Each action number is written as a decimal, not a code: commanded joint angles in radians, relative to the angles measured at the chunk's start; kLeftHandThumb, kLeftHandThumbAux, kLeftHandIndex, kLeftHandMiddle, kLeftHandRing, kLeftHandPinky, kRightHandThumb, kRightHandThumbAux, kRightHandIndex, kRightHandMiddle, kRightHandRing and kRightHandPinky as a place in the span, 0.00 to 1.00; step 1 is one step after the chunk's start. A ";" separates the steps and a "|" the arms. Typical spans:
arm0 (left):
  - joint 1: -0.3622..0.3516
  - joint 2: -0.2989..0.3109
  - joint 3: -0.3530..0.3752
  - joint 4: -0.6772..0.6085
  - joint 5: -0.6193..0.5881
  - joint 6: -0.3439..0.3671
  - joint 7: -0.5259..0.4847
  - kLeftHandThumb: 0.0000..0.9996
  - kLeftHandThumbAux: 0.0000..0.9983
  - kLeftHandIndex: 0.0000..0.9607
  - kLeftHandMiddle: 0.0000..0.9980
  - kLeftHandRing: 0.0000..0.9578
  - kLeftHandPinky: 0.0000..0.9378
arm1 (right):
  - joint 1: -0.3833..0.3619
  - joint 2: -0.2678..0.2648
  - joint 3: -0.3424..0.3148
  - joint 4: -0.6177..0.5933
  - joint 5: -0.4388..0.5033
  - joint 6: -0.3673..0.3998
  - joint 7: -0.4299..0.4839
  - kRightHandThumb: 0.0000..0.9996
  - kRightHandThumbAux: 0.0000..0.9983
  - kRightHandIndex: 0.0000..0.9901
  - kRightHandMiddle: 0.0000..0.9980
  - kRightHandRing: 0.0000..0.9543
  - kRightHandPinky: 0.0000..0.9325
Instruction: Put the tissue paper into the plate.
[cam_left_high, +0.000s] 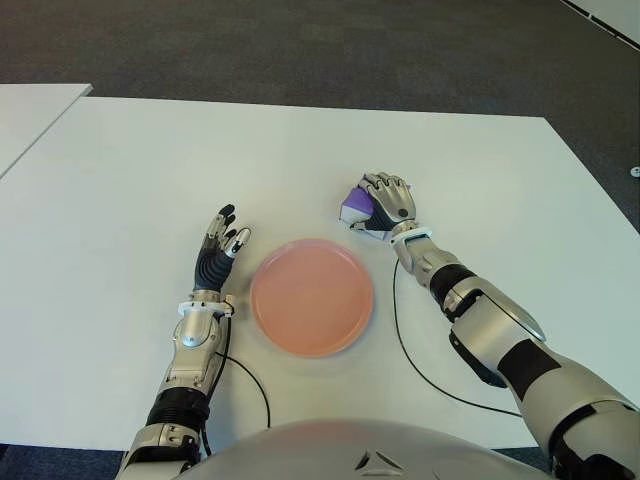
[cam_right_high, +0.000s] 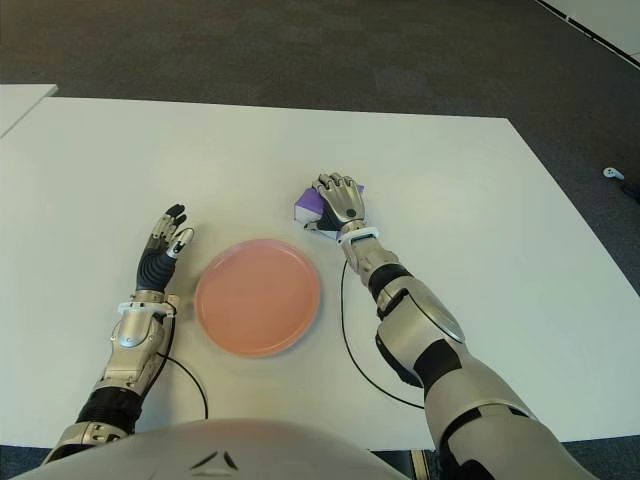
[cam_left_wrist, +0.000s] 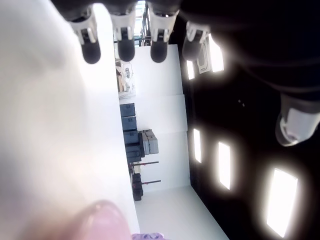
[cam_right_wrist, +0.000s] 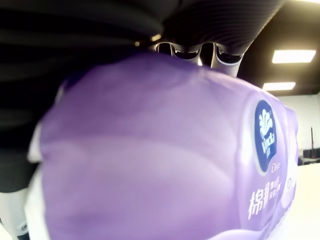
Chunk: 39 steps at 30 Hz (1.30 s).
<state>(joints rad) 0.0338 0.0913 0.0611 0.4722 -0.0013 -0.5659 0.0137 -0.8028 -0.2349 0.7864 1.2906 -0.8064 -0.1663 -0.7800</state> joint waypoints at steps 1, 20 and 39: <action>0.078 -0.018 -0.004 0.057 -0.011 0.044 -0.021 0.00 0.42 0.00 0.00 0.00 0.00 | 0.196 0.025 0.075 0.097 -0.082 0.022 0.058 0.86 0.68 0.40 0.54 0.88 0.89; 0.075 -0.014 -0.001 0.060 -0.007 0.039 -0.023 0.00 0.41 0.00 0.00 0.00 0.00 | 0.180 0.010 0.080 0.093 -0.071 0.004 0.013 0.85 0.68 0.40 0.54 0.88 0.86; 0.068 -0.010 0.000 0.071 -0.016 0.048 -0.037 0.00 0.41 0.00 0.00 0.00 0.00 | -0.003 -0.041 -0.125 0.037 0.062 -0.099 -0.157 0.85 0.68 0.40 0.54 0.90 0.90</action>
<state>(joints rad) 0.0424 0.0888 0.0622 0.4739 -0.0124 -0.5617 -0.0075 -0.7961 -0.2481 0.7043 1.3170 -0.7742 -0.2357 -0.9265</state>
